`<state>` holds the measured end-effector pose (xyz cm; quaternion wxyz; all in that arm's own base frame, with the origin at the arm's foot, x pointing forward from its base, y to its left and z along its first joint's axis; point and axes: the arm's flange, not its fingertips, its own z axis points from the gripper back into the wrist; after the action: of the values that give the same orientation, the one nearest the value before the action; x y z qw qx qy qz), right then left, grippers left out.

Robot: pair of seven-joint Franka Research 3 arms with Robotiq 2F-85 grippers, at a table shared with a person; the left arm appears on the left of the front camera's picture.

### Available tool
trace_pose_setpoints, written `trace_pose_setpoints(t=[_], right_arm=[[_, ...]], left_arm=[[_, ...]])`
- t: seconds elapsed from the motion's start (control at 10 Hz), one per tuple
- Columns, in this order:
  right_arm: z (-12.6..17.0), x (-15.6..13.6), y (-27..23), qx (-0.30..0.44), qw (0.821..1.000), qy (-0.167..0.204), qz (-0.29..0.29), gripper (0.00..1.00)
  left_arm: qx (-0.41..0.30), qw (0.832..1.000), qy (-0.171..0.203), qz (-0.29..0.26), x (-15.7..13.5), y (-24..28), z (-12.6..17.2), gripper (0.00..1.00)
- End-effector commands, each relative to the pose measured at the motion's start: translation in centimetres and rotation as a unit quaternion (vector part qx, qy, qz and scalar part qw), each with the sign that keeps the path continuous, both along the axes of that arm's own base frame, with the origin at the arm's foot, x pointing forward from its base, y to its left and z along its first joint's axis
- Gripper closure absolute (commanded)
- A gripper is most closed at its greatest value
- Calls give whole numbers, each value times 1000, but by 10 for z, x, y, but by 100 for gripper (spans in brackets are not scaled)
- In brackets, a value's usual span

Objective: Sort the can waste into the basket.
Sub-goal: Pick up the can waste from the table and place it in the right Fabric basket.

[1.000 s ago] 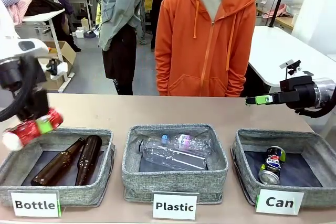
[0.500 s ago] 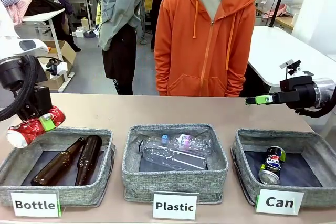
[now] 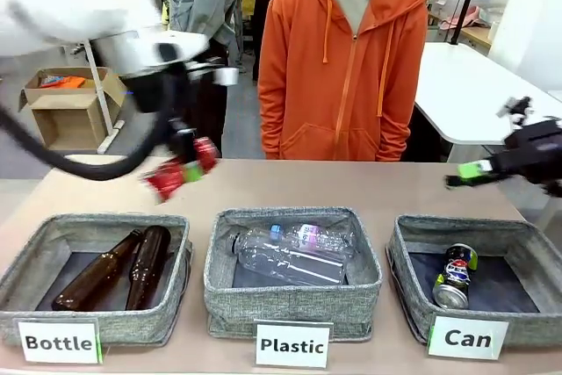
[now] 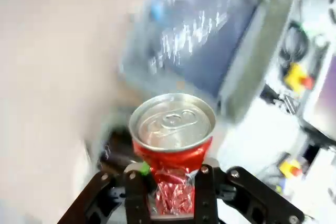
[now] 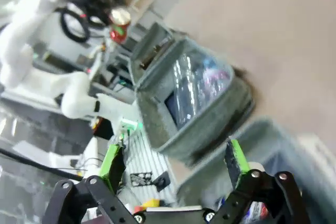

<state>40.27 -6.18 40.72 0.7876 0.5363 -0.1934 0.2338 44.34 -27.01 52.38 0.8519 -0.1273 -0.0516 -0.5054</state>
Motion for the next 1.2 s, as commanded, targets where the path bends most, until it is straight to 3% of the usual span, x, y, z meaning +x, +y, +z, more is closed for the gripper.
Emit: trace_pose_setpoints(t=[0.0, 0.2, 0.3, 0.4, 0.5, 0.6, 0.8, 0.9, 1.1], right_arm=[[41, -67, -29, -39, 995, 79, -49, 0], [58, -113, -76, -38, 982, 135, -125, 0], [63, -138, -103, -47, 961, 166, -216, 0], [62, -169, -131, -37, 927, 192, -321, 0], [52, -188, -143, -18, 913, 185, -363, 0], [64, -148, -123, -53, 960, 157, -226, 0], [64, -148, -123, -53, 960, 157, -226, 0], [64, -148, -123, -53, 960, 157, -226, 0], [64, -148, -123, -53, 960, 157, -226, 0]], left_arm=[[-55, 979, -149, -129, 45, -55, -22, 74], [-85, 963, -166, -194, 50, -138, -31, 74], [-107, 950, -184, -227, 49, -185, -39, 74], [-148, 934, -192, -262, 42, -240, -45, 74], [-181, 926, -166, -288, 33, -285, -45, 74], [-211, 919, -121, -310, 25, -321, -46, 74], [-256, 915, -10, -313, 4, -383, -52, 74], [-252, 923, 20, -290, 0, -403, -60, 74], [-224, 936, 15, -271, -5, -422, -77, 74]])
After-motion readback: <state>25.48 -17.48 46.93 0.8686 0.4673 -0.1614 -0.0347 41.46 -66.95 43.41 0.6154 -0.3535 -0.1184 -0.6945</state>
